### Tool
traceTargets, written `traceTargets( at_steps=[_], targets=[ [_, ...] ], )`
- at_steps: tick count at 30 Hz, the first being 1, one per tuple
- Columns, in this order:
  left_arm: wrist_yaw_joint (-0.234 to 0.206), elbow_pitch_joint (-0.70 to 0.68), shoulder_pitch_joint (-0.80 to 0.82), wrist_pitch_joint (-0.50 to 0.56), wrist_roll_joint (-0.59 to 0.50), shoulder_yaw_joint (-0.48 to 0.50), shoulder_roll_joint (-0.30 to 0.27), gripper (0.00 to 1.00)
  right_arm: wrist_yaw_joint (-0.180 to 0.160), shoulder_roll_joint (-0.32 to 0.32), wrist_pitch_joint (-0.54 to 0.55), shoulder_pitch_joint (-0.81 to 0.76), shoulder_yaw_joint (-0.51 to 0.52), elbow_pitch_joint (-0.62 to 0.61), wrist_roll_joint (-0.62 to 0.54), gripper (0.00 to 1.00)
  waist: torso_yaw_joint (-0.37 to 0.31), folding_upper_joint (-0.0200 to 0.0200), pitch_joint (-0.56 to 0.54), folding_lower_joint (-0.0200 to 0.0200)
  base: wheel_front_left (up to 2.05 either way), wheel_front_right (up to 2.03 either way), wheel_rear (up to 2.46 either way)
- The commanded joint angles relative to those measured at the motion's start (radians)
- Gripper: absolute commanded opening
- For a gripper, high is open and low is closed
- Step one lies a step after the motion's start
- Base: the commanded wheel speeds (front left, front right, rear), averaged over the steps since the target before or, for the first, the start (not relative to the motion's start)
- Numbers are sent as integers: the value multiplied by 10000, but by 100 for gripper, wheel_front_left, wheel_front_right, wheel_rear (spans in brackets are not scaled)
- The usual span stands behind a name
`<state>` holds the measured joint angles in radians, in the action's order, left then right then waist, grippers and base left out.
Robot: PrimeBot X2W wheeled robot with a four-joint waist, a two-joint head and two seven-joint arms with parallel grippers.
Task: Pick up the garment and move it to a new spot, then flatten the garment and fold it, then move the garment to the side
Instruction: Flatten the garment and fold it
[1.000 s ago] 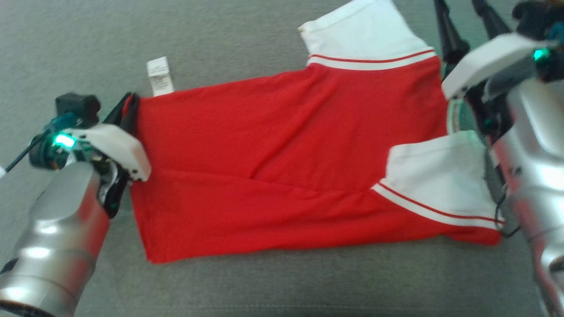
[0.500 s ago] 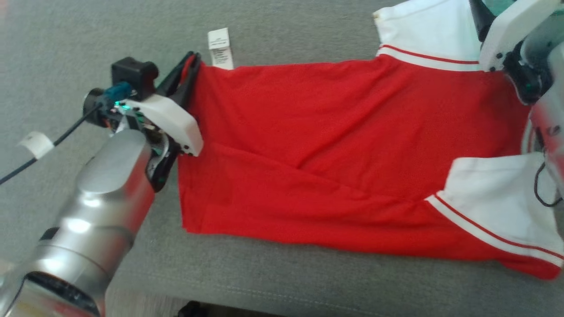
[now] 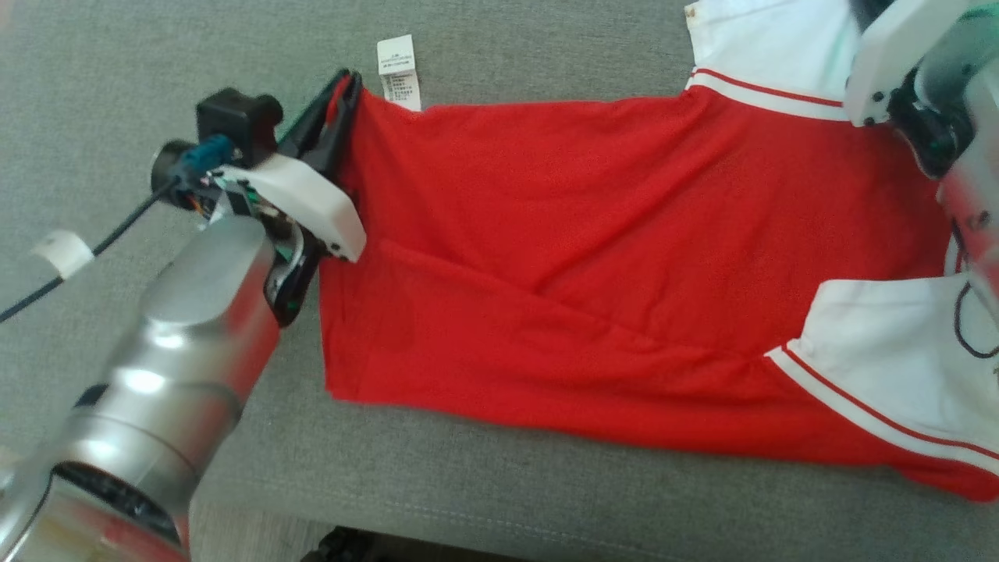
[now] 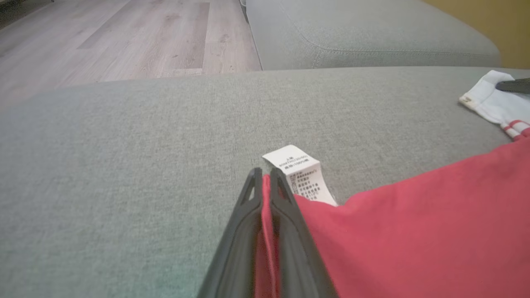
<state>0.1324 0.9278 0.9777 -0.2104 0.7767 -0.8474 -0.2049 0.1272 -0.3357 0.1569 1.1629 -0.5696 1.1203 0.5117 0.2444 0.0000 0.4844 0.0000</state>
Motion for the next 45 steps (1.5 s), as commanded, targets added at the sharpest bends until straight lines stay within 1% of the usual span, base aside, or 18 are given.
traceTargets(
  at_steps=[1, 2, 3, 4, 5, 7, 8, 11, 15, 18, 24, 30, 35, 40, 41, 43, 44, 45],
  targets=[
    [-17, -80, 590, -197, 92, 291, -386, 0, 35, -207, -377, 109, -27, -18, -75, 0, -49, 0, 4, 0, 0, 0, 0],
    [-17, -80, 590, -197, 92, 291, -386, 0, 35, -207, -377, 109, -27, -18, -75, 0, -49, 0, 4, 0, 0, 0, 0],
    [-17, -5, 726, -356, 58, 412, -409, 0, 35, -293, -1095, 278, 183, 207, -213, 0, -115, 0, -9, 0, 0, 0, 0],
    [-17, -5, 726, -356, 58, 412, -409, 0, 35, -293, -1095, 278, 183, 207, -213, 0, -115, 0, -9, 0, 0, 0, 0],
    [-50, 16, 873, -455, -57, 556, -439, 0, 35, -352, -1910, 470, 429, 444, -385, 0, -192, 0, -34, 0, 0, 0, 0],
    [-110, -85, 998, -497, -200, 788, -483, 0, 35, -363, -2677, 662, 691, 723, -559, 0, -301, 0, -86, 0, 0, 0, 0],
    [-110, -85, 998, -497, -200, 788, -483, 0, 35, -363, -2677, 662, 691, 723, -559, 0, -301, 0, -86, 0, 0, 0, 0],
    [-283, -699, 1035, -507, -639, 1404, -643, 0, 35, -302, -3608, 941, 1026, 987, -752, 0, -512, 0, -152, 0, 0, 0, 0],
    [-339, -1266, 646, -510, -1274, 2150, -819, 0, 35, -25, -4071, 1049, 1318, 1037, -915, 0, -889, 0, -331, 0, 0, 0, 0],
    [-289, -1287, 219, -511, -1678, 2418, -823, 0, 35, 157, -4160, 793, 1479, 824, -856, 0, -1132, 0, -523, 0, 0, 0, 0],
    [-175, -1191, -661, -512, -2286, 2890, -958, 0, 35, 320, -4183, -599, 1793, -854, -312, 0, -1663, 0, -939, 0, 0, 0, 0],
    [-127, -1342, -1843, -512, -2748, 3622, -1111, 0, 35, 169, -4185, -2829, 2169, -2930, 217, 0, -2072, 0, -1492, 0, 0, 0, 0],
    [-172, -1505, -2800, -512, -3020, 4307, -983, 0, 35, 129, -4186, -4766, 2329, -4495, 733, 0, -2198, 0, -1926, 0, 0, 0, 0],
    [-202, -1514, -3594, -513, -3345, 4792, -731, 0, 35, 106, -4186, -6237, 2300, -5216, 1226, 0, -2224, 0, -2208, 0, 0, 0, 0],
    [-201, -1494, -3726, -513, -3396, 4872, -656, 5, 35, 105, -4186, -6443, 2312, -5248, 1319, 0, -2218, 0, -2244, 0, 0, 0, 0],
    [-275, -1435, -3972, -513, -3541, 5010, -503, 42, 35, 108, -4186, -6756, 2322, -5251, 1457, 0, -2204, 0, -2316, 0, 0, 0, 0],
    [-344, -1441, -4089, -513, -3635, 5082, -430, 89, 35, 106, -4186, -6882, 2269, -5253, 1516, 69, -2182, 0, -2349, 0, 0, 0, 0],
    [-438, -1420, -4225, -513, -3707, 5170, -340, 100, 35, 114, -4186, -7002, 2272, -5257, 1624, 100, -2146, 0, -2397, 0, 0, 0, 0]
  ],
)
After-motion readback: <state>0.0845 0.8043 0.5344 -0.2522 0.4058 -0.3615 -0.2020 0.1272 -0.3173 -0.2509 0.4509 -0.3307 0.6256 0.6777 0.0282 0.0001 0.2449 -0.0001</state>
